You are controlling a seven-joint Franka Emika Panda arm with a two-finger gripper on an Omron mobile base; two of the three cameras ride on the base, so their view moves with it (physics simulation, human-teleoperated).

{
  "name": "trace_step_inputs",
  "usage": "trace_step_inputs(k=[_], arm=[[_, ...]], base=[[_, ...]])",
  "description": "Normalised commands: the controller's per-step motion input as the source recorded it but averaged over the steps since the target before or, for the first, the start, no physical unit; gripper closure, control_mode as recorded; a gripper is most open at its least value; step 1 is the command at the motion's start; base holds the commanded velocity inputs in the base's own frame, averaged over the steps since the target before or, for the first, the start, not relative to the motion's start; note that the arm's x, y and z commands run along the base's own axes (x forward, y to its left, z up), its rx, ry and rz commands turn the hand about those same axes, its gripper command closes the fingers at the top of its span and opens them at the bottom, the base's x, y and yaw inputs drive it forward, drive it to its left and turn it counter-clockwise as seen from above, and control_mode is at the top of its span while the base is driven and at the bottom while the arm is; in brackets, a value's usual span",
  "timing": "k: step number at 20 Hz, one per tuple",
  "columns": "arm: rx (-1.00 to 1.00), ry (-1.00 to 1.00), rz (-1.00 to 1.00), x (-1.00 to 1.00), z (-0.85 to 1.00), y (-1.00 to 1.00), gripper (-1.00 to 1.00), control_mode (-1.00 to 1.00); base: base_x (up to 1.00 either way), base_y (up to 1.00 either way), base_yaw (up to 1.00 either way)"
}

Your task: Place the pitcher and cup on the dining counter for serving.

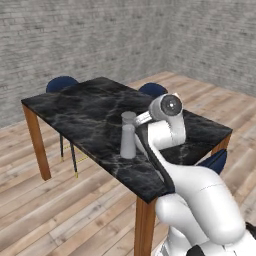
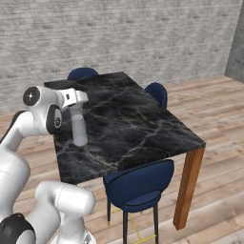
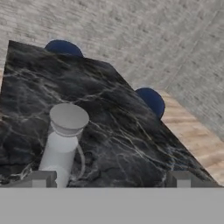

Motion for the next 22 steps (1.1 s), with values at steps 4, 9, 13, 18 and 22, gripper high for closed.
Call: trace_step_inputs(k=[4, 9, 13, 18, 22], arm=[[0.02, 0.06, -0.01, 0.00, 0.05, -0.01, -1.00, -1.00], [0.13, 0.04, 0.00, -0.23, -0.42, 0.00, -1.00, -1.00], [0.10, 0.04, 0.00, -0.20, -0.44, 0.00, -1.00, -1.00], [0.04, 0.00, 0.00, 0.00, 0.00, 0.00, -1.00, -1.00], [0.00, 0.00, 0.00, -0.03, 0.00, 0.00, -1.00, 1.00]], base=[[0.00, 0.00, 0.00], [0.00, 0.00, 0.00], [0.00, 0.00, 0.00], [0.00, 0.00, 0.00], [-0.23, -0.08, 0.00]])
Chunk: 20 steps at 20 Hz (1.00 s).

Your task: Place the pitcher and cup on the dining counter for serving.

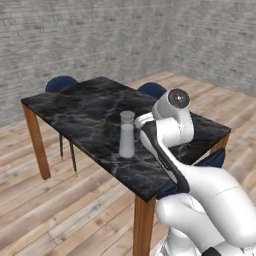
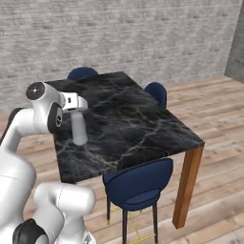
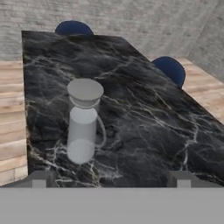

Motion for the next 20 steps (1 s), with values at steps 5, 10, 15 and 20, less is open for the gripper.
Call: trace_step_inputs(k=[5, 10, 15, 20], arm=[[0.00, 0.00, 0.00, 0.00, 0.00, 0.00, -1.00, 1.00], [0.00, 0.00, 0.00, 0.00, 0.00, 0.00, -1.00, 1.00], [0.00, 0.00, 0.00, 0.00, 0.00, 0.00, -1.00, 1.00], [0.00, 0.00, 0.00, 0.00, 0.00, 0.00, -1.00, 1.00]], base=[[-0.81, -0.39, -0.28], [-0.76, -0.38, -0.60], [-0.55, -0.56, -0.63], [-0.13, -0.42, -0.73]])
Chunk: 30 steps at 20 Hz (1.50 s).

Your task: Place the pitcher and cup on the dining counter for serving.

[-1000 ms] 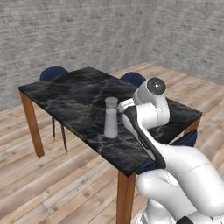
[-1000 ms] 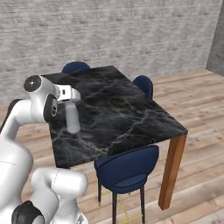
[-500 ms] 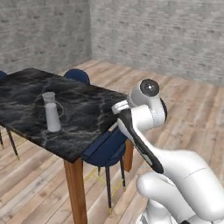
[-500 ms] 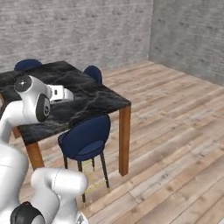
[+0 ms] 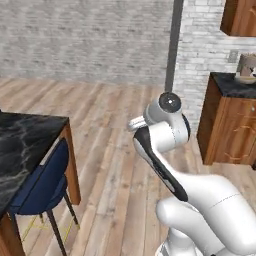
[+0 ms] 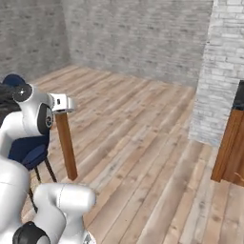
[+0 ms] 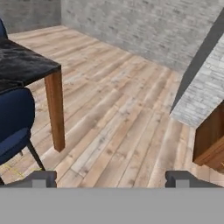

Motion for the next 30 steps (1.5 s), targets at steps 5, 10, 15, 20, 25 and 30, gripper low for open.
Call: trace_step_inputs(k=[5, 10, 15, 20, 25, 30], arm=[[0.00, 0.00, 0.00, 0.00, 0.00, 0.00, -1.00, 1.00], [0.00, 0.00, 0.00, 0.00, 0.00, 0.00, -1.00, 1.00], [0.00, 0.00, 0.00, 0.00, 0.00, 0.00, -1.00, 1.00], [0.00, 0.00, 0.00, 0.00, 0.00, 0.00, -1.00, 1.00], [0.00, 0.00, 0.00, 0.00, 0.00, 0.00, -1.00, 1.00], [0.00, 0.00, 0.00, 0.00, 0.00, 0.00, -1.00, 1.00]], base=[[0.00, -0.34, -0.82], [0.00, -0.26, -0.84], [0.00, -0.23, -0.82], [0.02, -0.25, -0.74], [0.38, -0.26, -0.59], [0.74, -0.29, -0.47]])
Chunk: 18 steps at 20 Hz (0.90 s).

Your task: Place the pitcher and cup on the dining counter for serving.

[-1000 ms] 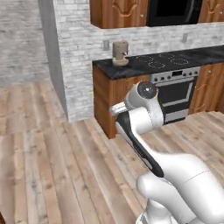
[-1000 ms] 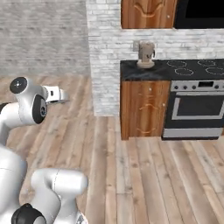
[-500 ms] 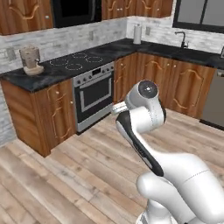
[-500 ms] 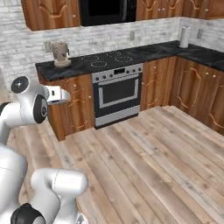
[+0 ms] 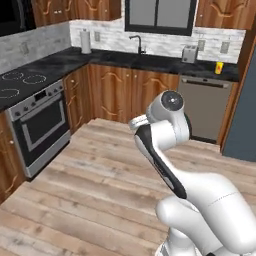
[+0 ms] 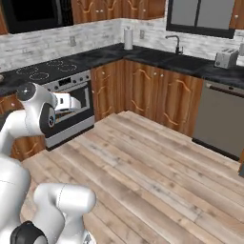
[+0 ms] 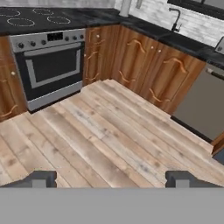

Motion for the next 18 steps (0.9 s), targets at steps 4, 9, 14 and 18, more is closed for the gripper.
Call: trace_step_inputs(k=[4, 9, 14, 18], arm=[[0.00, 0.00, 0.00, 0.00, 0.00, 0.00, -1.00, 1.00], [0.00, 0.00, 0.00, 0.00, 0.00, 0.00, -1.00, 1.00], [0.00, 0.00, 0.00, 0.00, 0.00, 0.00, -1.00, 1.00], [0.00, 0.00, 0.00, 0.00, 0.00, 0.00, -1.00, 1.00]], base=[[0.74, -0.31, -0.46], [0.85, -0.17, -0.44], [1.00, 0.00, -0.43], [1.00, 0.00, -0.39]])
